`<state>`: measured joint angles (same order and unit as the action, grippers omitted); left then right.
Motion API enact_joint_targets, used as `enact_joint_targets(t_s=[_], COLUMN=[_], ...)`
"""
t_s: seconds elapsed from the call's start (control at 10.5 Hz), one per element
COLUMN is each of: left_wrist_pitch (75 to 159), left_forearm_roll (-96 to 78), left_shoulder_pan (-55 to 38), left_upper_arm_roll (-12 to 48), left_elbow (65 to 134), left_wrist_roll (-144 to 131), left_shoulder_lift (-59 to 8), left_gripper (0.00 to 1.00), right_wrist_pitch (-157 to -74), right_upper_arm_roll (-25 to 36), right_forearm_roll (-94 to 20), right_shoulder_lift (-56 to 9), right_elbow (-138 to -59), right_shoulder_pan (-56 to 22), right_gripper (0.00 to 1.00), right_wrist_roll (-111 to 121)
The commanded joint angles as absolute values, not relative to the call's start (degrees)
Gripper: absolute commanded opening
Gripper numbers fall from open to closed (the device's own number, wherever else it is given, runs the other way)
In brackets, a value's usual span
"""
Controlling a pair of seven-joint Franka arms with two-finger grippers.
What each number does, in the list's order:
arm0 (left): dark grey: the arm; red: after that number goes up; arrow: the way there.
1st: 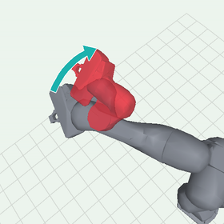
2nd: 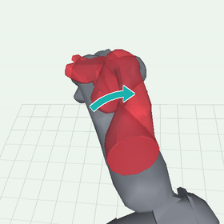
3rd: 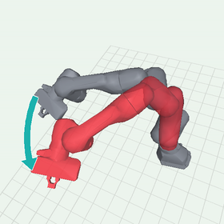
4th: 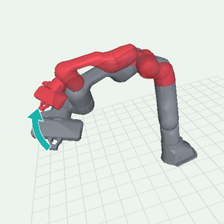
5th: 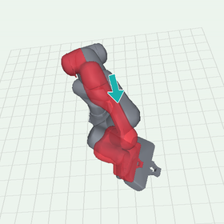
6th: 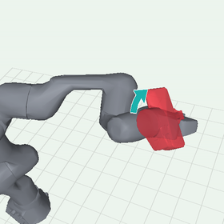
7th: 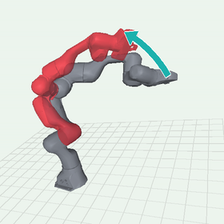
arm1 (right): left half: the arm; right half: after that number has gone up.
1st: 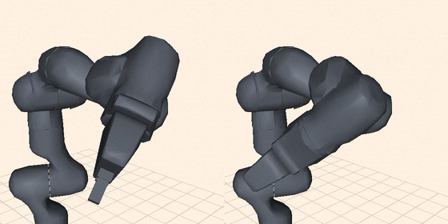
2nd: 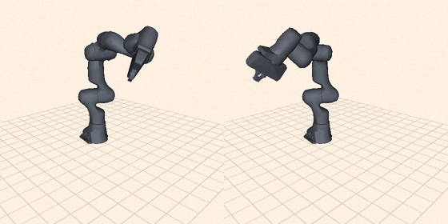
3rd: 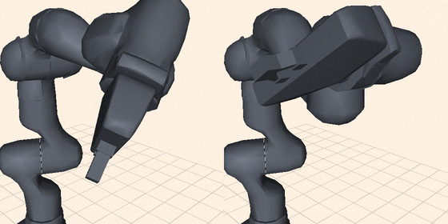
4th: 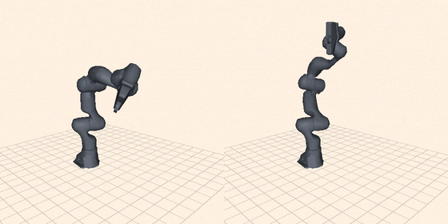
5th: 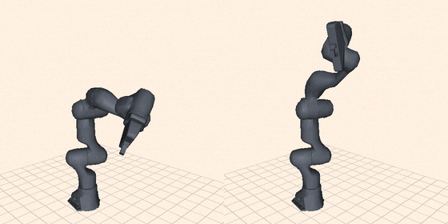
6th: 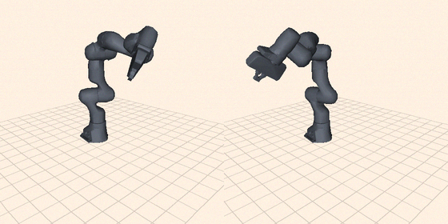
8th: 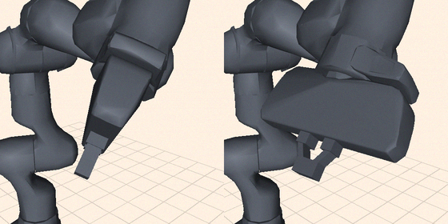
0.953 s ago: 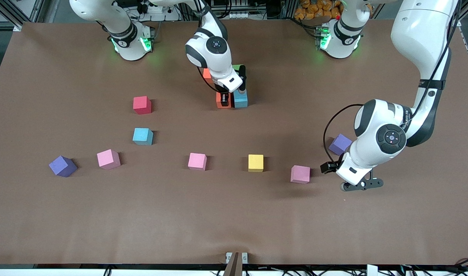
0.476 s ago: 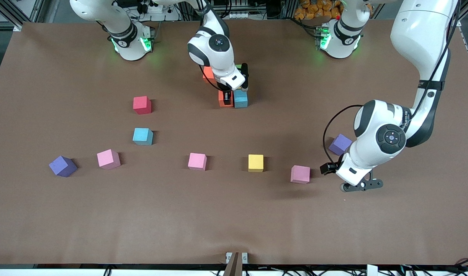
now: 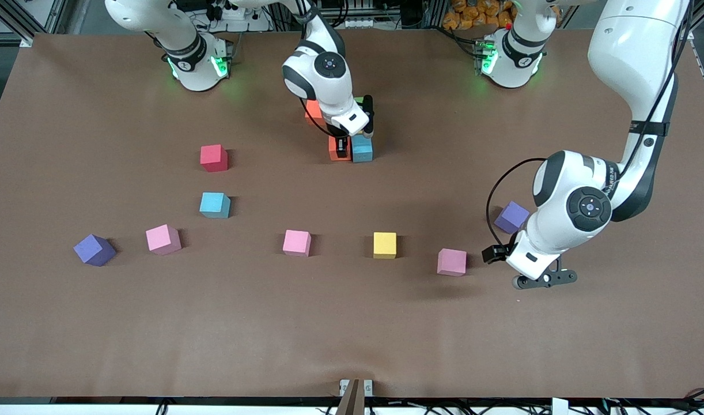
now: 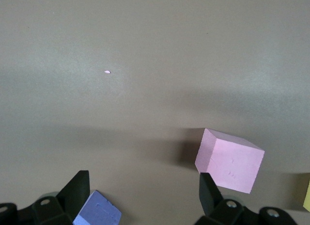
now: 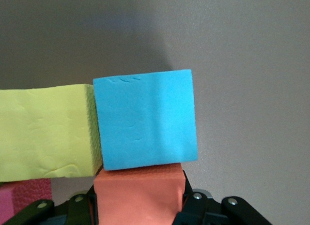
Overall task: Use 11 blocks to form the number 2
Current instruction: 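Lower the orange cube below the cyan cube and open the right gripper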
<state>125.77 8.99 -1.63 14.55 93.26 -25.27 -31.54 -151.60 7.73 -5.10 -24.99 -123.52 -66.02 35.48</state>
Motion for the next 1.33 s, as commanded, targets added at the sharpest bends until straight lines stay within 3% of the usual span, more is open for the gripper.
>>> enact_joint_targets(t_s=[0.0,0.67,1.24], left_wrist_pitch=[126.3,126.3,126.3], left_forearm_roll=[10.1,10.0,10.0], left_shoulder_pan=[-1.7,-1.7,-1.3], left_upper_arm_roll=[14.6,14.6,14.6], left_elbow=[93.2,93.2,93.1], left_wrist_roll=[-24.7,-24.8,-24.7], left_shoulder_lift=[-31.7,-32.2,-32.2], left_gripper=[1.00,1.00,1.00], right_wrist_pitch=[-151.5,-151.6,-151.6], right_upper_arm_roll=[8.1,8.1,8.1], right_forearm_roll=[-5.6,-5.7,-5.7], right_shoulder_lift=[-25.9,-26.5,-26.8], right_elbow=[-122.4,-121.9,-121.4], right_shoulder_pan=[-66.6,-66.6,-66.6], right_gripper=[0.50,0.52,0.64], right_wrist_roll=[35.2,35.2,34.4])
